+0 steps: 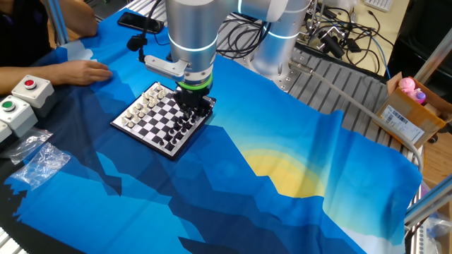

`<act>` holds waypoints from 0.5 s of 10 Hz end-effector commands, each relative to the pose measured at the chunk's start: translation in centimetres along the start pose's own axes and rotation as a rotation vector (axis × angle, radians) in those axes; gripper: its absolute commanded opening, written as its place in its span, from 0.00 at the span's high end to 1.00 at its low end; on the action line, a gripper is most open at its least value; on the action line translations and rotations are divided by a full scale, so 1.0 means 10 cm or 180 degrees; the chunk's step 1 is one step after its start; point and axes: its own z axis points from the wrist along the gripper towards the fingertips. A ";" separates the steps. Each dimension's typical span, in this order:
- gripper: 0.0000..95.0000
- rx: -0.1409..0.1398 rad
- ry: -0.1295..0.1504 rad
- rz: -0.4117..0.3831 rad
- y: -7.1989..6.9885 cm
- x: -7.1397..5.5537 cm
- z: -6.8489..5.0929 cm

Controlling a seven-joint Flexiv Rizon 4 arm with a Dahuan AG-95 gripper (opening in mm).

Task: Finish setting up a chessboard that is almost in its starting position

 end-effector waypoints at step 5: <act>1.00 -0.0140 0.0034 0.0265 0.18 0.03 -0.37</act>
